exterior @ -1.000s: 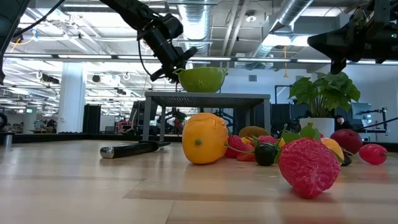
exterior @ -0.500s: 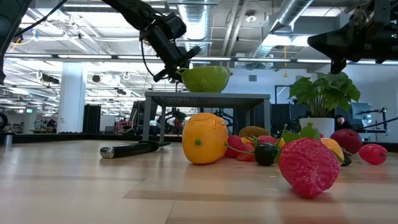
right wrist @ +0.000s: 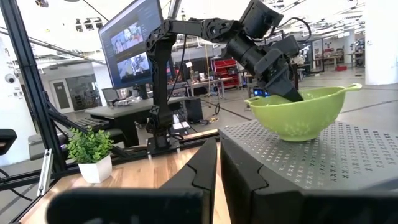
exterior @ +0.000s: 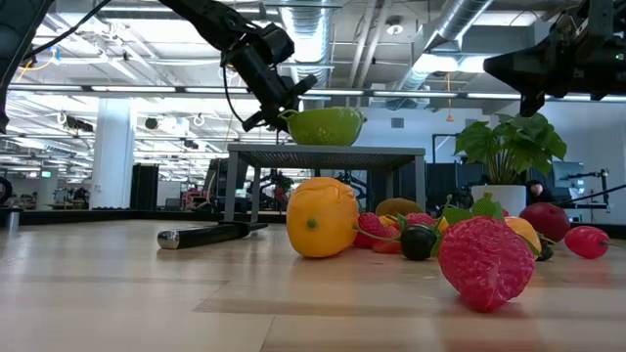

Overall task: Pick & Place Fruit
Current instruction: Put the green strainer bowl on the shelf, then put the pomegranate into the green strainer bowl on the shelf

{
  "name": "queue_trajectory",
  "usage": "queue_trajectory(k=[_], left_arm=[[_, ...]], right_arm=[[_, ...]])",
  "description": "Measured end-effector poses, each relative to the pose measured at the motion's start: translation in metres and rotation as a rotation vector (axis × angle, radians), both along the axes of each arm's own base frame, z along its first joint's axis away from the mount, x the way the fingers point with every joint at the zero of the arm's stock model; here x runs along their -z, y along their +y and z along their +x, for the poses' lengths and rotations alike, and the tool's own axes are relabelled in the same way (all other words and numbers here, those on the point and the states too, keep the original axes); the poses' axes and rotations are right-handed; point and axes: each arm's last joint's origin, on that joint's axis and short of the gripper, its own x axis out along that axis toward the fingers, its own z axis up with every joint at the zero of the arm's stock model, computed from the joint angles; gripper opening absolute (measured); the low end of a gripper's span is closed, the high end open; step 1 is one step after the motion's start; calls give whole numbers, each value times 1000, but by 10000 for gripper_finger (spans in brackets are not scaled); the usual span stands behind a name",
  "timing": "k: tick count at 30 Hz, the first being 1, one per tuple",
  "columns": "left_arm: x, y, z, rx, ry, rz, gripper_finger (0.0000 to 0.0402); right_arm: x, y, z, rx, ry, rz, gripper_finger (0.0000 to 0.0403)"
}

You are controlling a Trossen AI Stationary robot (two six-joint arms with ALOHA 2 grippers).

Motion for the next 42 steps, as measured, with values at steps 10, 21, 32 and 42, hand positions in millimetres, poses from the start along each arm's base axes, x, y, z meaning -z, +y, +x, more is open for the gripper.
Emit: queue_trajectory(k=[10,21,32,42], left_arm=[[-1,0,1,2,-10,8,101],[-35,-5,-12,74,-157,27,166],[-150,-56,-93,106,-374,335,162],[-218,-141,-172,209,-602,561,149]], right_arm=[[0,0,0,0,0,0,17],[0,0,0,-1,2,0,17],[0,0,0,-1,4,0,17],[0,0,0,-1,3,1,17]])
